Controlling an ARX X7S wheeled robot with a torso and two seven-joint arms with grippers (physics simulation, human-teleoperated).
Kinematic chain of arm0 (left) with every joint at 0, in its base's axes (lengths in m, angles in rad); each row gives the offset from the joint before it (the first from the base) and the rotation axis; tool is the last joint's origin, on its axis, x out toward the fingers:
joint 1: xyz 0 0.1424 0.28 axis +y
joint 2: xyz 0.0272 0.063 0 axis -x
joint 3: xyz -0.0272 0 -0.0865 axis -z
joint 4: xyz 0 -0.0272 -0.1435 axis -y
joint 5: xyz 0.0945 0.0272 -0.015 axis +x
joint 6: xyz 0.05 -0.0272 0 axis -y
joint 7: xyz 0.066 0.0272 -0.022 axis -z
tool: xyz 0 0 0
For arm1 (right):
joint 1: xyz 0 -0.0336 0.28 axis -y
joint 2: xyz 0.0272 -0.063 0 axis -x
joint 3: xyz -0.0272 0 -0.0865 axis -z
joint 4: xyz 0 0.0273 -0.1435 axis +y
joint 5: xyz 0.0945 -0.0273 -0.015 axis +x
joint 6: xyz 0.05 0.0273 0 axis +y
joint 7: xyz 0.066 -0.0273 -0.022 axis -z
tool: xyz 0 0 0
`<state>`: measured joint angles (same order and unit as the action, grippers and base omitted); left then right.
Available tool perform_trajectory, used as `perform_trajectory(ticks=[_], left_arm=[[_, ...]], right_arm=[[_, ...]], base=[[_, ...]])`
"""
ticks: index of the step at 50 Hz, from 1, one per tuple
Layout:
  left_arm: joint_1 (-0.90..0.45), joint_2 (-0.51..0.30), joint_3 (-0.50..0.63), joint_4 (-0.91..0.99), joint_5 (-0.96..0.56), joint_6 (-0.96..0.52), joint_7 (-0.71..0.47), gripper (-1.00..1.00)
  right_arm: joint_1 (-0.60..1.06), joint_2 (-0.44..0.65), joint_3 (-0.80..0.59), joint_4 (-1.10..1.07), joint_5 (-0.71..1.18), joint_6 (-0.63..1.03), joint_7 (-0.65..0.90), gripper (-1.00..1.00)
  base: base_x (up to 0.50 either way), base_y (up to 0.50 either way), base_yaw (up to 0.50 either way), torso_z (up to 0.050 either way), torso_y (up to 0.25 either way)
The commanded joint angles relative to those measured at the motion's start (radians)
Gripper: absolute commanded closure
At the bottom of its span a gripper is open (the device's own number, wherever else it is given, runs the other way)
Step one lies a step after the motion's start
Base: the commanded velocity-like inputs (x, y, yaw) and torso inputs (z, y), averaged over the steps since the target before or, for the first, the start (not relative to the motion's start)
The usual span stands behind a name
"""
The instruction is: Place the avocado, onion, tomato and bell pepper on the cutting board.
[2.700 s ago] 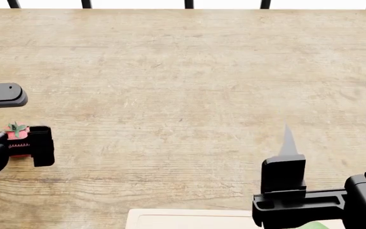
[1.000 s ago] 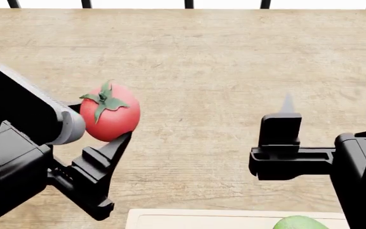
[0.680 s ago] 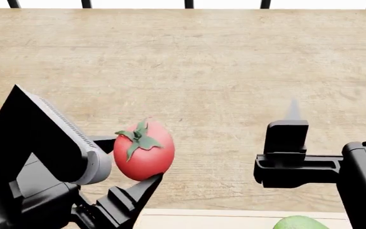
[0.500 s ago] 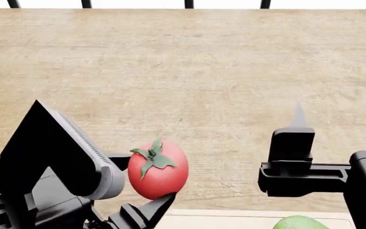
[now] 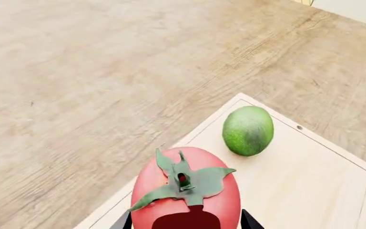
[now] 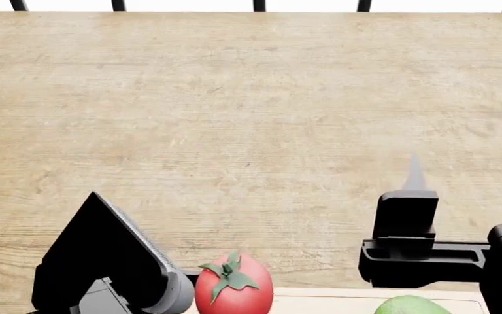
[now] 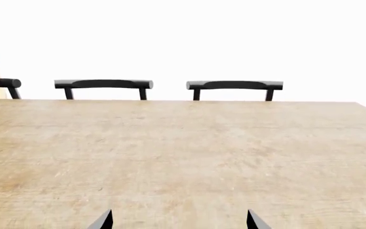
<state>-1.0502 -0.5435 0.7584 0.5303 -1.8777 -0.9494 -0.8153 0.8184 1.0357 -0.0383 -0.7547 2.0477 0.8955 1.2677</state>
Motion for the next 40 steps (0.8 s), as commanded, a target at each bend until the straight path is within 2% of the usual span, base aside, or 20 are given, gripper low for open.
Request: perform_trajectory(ticks=[1, 10, 23, 37, 38, 40], left_arm=[[0.03, -0.001, 0.011, -0.001, -0.012, 0.023, -0.015, 1.0], [0.065, -0.033, -0.001, -0.051, 0.064, 0.042, 0.007, 1.0], [0.063, -0.035, 0.003, -0.051, 0.064, 0.045, 0.008, 1.0], [0.137, -0.048, 0.021, -0.052, 0.097, 0.066, 0.015, 1.0], [0.135, -0.048, 0.021, -0.051, 0.097, 0.065, 0.015, -1.0], [0.13, -0.05, 0.019, -0.051, 0.092, 0.065, 0.017, -1.0]], right_arm=[[-0.001, 0.011, -0.001, -0.004, 0.016, -0.006, 0.005, -1.0], [-0.026, 0.023, 0.016, -0.001, 0.008, -0.001, -0.019, -1.0], [-0.027, 0.025, 0.014, -0.002, 0.006, -0.004, -0.021, -1.0], [-0.034, 0.045, 0.018, -0.009, 0.033, -0.012, -0.017, -1.0], [-0.033, 0.045, 0.017, -0.01, 0.034, -0.013, -0.015, -1.0], [-0.03, 0.045, 0.014, -0.011, 0.038, -0.014, -0.012, -1.0]], base=[[0.0, 0.0, 0.0, 0.0, 0.0], [0.0, 0.0, 0.0, 0.0, 0.0], [0.0, 0.0, 0.0, 0.0, 0.0], [0.0, 0.0, 0.0, 0.0, 0.001], [0.0, 0.0, 0.0, 0.0, 0.0], [0.0, 0.0, 0.0, 0.0, 0.0]])
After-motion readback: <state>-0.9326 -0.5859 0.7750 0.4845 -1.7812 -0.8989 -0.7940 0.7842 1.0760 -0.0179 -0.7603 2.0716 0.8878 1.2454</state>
